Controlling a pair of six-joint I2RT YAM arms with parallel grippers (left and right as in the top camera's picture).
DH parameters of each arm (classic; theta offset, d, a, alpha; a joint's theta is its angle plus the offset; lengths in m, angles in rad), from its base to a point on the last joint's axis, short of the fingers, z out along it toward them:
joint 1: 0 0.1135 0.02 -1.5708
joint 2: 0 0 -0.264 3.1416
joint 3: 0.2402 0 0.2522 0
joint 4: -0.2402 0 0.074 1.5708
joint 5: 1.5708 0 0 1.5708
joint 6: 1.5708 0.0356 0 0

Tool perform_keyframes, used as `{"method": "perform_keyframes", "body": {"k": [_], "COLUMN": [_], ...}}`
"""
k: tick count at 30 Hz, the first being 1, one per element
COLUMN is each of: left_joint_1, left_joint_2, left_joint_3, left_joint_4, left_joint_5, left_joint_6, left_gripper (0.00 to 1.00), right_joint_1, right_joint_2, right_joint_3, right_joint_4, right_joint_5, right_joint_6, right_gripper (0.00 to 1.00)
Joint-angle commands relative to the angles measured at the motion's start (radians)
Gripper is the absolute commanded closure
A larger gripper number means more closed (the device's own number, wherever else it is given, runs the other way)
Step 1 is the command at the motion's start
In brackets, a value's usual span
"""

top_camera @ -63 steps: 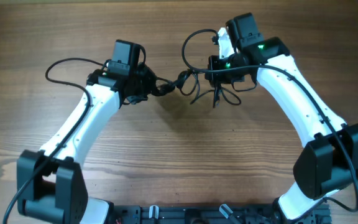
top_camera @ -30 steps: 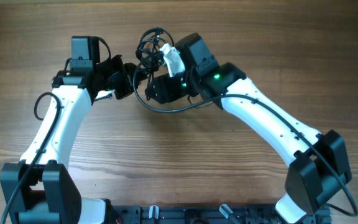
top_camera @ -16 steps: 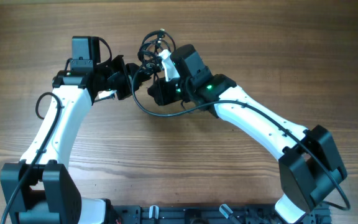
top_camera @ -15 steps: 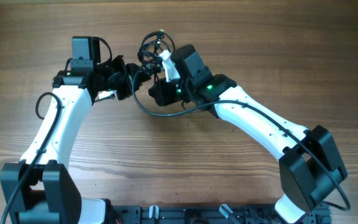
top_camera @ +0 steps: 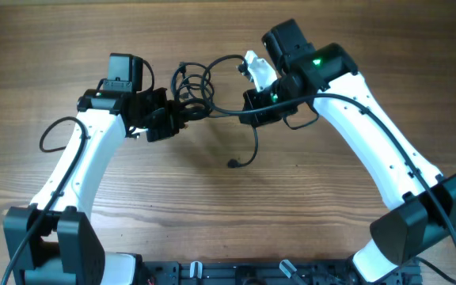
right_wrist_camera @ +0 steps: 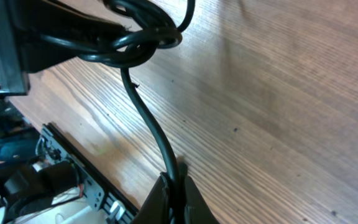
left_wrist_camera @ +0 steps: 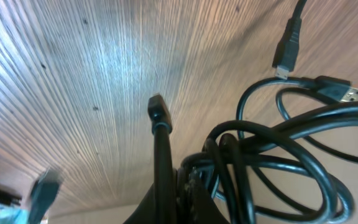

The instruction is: Untangle cables

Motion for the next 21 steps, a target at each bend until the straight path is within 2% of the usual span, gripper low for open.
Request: {"method": "perform_keyframes", "body": {"k": [1, 2, 3, 4, 5, 6, 7, 9, 11, 13, 16, 17, 21], "left_joint_1": [0.058, 0.058, 0.058, 0.058, 0.058, 0.058, 0.058, 0.058, 0.058, 0.058, 0.059, 0.060, 0.061], "left_joint_2": [-0.007, -0.007, -0.007, -0.007, -0.007, -0.007, -0.007, -0.007, -0.007, -0.007, -0.007, -0.007, -0.007], "left_joint_3": [0.003, 0.003, 0.003, 0.003, 0.003, 0.003, 0.003, 0.003, 0.003, 0.003, 0.003, 0.003, 0.003], "left_joint_4": [-0.022, -0.021, -0.021, -0.005, 0.032, 0.066, 0.108, 0.232, 0.327, 0.370, 0.374, 0.361, 0.360], "left_joint_5": [-0.290, -0.286, -0.278, -0.266, -0.238, -0.212, -0.174, -0.058, 0.074, 0.185, 0.253, 0.270, 0.390], "left_joint_6": [0.080, 0.103, 0.127, 0.172, 0.246, 0.303, 0.367, 0.558, 0.723, 0.809, 0.801, 0.749, 0.709], "left_gripper": [0.96, 0.96, 0.96, 0.96, 0.96, 0.96, 0.96, 0.96, 0.96, 0.96, 0.96, 0.96, 0.96], "right_joint_1": [-0.051, -0.045, -0.036, -0.024, -0.018, -0.014, -0.013, -0.014, -0.014, -0.014, -0.013, -0.012, -0.007], "right_joint_2": [-0.029, -0.024, -0.022, -0.022, -0.022, -0.022, -0.022, -0.022, -0.022, -0.022, -0.022, -0.022, -0.015], "right_joint_3": [0.047, 0.046, 0.046, 0.046, 0.046, 0.046, 0.046, 0.047, 0.047, 0.047, 0.047, 0.043, 0.037], "right_joint_4": [-0.018, -0.014, -0.013, -0.015, -0.014, -0.012, -0.008, 0.015, 0.052, 0.097, 0.141, 0.156, 0.163], "right_joint_5": [0.067, 0.037, 0.027, 0.027, 0.028, 0.028, 0.028, 0.027, -0.004, -0.071, -0.171, -0.166, -0.176], "right_joint_6": [-0.031, -0.035, -0.055, -0.080, -0.090, -0.105, -0.109, -0.109, -0.109, -0.116, -0.226, -0.286, -0.425], "right_gripper": [0.94, 0.93, 0.89, 0.69, 0.43, 0.31, 0.24, 0.14, 0.13, 0.13, 0.20, 0.25, 0.42]}}
